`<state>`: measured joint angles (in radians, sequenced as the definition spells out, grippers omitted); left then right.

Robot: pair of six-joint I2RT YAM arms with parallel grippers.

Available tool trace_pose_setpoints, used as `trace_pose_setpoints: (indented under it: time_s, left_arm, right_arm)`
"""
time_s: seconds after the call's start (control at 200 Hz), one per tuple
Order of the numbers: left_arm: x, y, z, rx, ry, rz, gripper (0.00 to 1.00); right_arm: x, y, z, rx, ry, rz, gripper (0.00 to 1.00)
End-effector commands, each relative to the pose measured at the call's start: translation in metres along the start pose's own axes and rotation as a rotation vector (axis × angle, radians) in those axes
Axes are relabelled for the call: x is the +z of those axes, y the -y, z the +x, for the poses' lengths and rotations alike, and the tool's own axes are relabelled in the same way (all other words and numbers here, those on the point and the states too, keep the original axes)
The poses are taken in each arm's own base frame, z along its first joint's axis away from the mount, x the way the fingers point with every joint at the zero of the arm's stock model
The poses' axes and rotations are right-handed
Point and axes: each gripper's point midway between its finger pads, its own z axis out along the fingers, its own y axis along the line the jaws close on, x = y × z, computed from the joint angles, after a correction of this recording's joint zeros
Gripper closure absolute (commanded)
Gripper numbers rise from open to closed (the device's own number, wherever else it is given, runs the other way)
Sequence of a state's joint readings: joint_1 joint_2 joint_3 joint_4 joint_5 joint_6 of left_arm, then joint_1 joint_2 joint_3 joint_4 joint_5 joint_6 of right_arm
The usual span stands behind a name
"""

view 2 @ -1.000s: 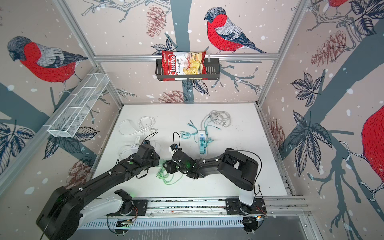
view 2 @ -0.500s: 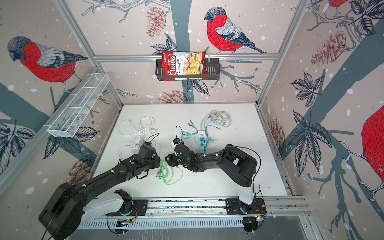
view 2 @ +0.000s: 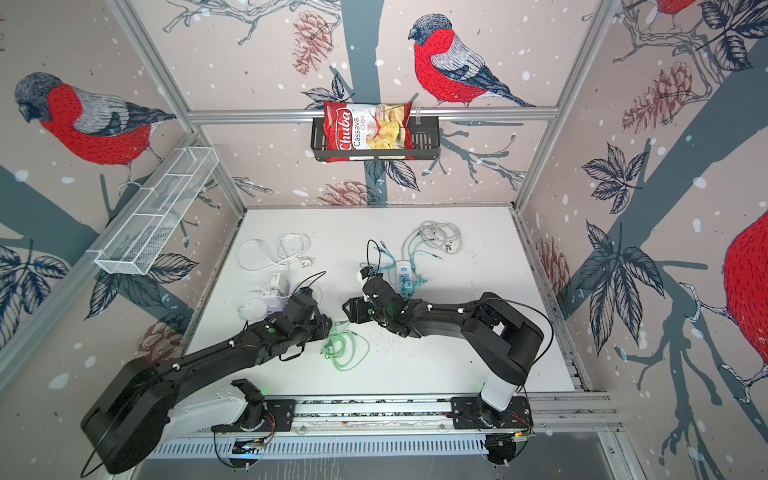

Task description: Insert the plug

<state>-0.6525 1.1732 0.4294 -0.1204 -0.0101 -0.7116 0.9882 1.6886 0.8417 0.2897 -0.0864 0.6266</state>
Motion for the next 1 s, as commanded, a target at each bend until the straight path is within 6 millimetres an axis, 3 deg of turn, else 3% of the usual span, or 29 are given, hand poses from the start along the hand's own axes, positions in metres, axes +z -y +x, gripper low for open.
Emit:
trace_pose_setpoints:
  time_s: [0.0,0.21,0.425,0.675,0.845,0.996]
  left_arm:
    - [0.002,0.013,0.015,-0.004,-0.061,0.022,0.58]
    - [-0.005,0.013,0.020,0.038,-0.064,0.017,0.48]
    - [-0.010,0.013,0.031,0.122,-0.089,0.026,0.42]
    - [-0.006,0.020,0.051,0.161,-0.155,0.055,0.43]
    - [-0.005,0.033,0.055,0.187,-0.151,0.089,0.44]
    - [-0.005,0.033,0.056,0.214,-0.158,0.075,0.46]
  right_arm:
    - [-0.005,0.004,0.006,-0.013,-0.017,0.015,0.35]
    - [-0.014,0.014,0.009,-0.013,-0.023,0.031,0.32]
    - [-0.026,0.012,0.004,-0.036,-0.006,0.036,0.30]
    - [-0.034,0.014,0.000,-0.025,0.011,0.051,0.28]
    - [-0.034,0.016,0.000,-0.024,0.010,0.054,0.28]
    - [-0.035,0.016,0.000,-0.028,0.010,0.051,0.28]
